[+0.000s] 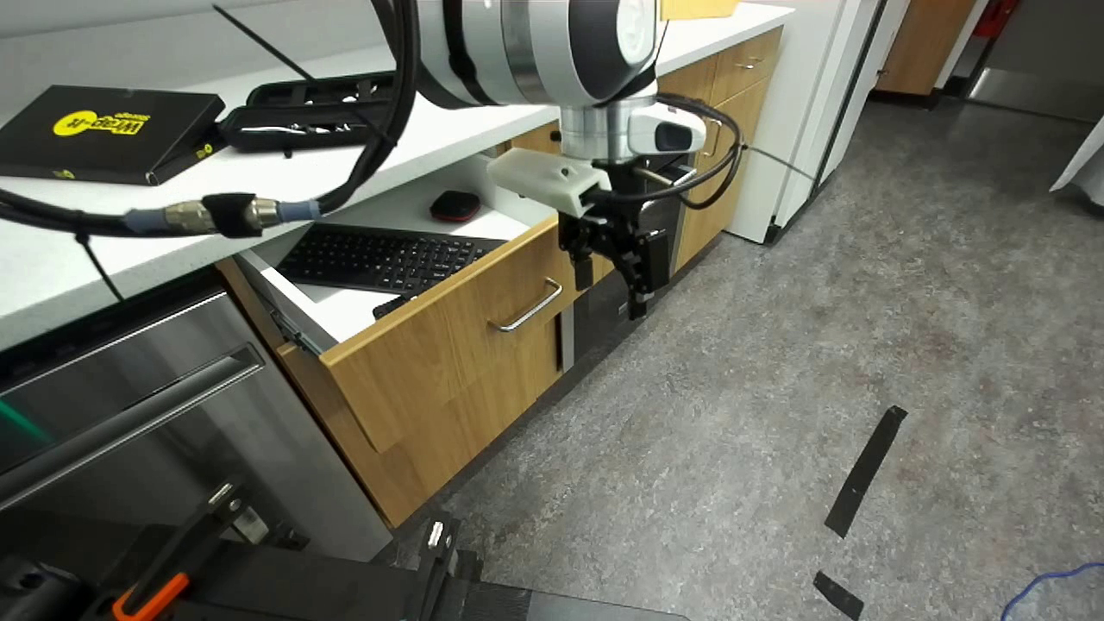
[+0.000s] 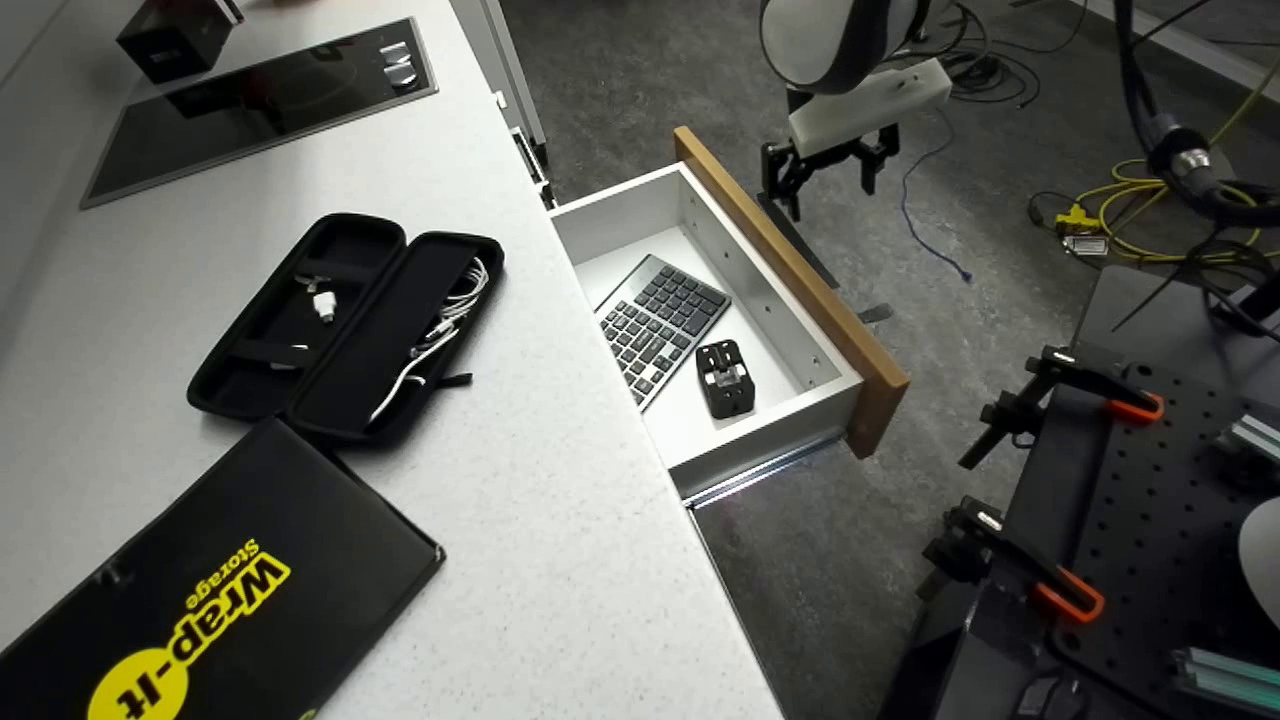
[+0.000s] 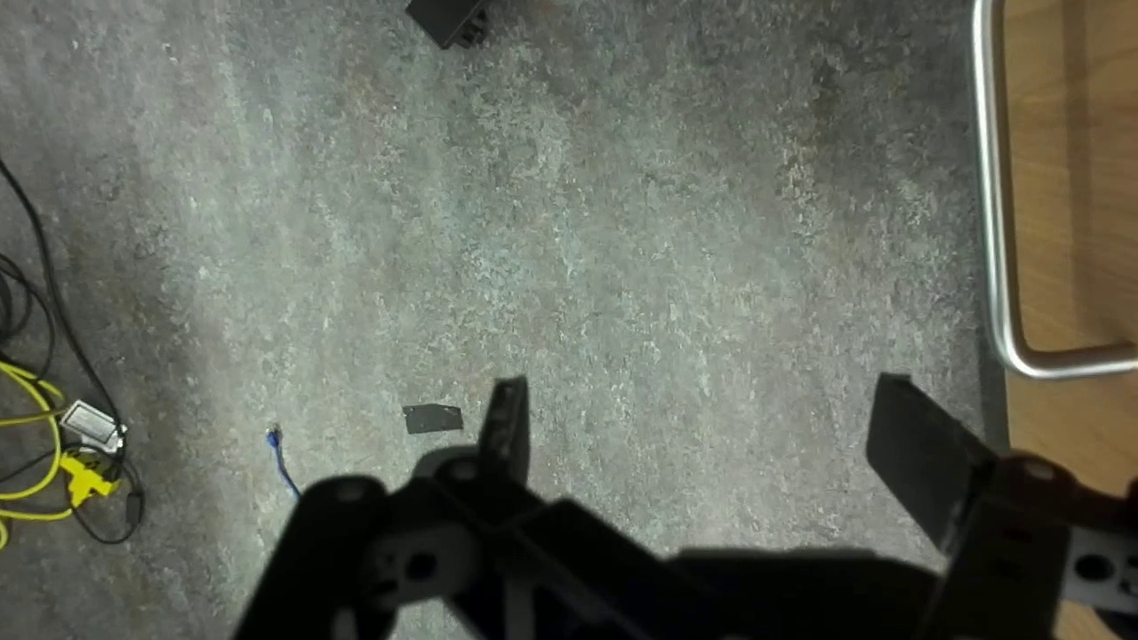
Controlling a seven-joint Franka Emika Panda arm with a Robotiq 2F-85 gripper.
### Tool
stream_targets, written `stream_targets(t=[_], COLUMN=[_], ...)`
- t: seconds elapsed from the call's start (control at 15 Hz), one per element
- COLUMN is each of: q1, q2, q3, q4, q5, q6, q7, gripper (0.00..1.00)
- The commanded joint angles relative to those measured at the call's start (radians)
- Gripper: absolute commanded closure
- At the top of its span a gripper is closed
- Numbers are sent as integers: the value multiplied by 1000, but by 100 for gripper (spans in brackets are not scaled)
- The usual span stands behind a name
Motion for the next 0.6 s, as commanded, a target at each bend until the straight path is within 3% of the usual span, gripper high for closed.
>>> stream_targets(t=[0.0,0.53], q1=[32,51], q2=[134,240], q3=[-10,84], q4=[99,230], q5=[104,263], q6=[46,6], q7=[20,-49], gripper=[0,0])
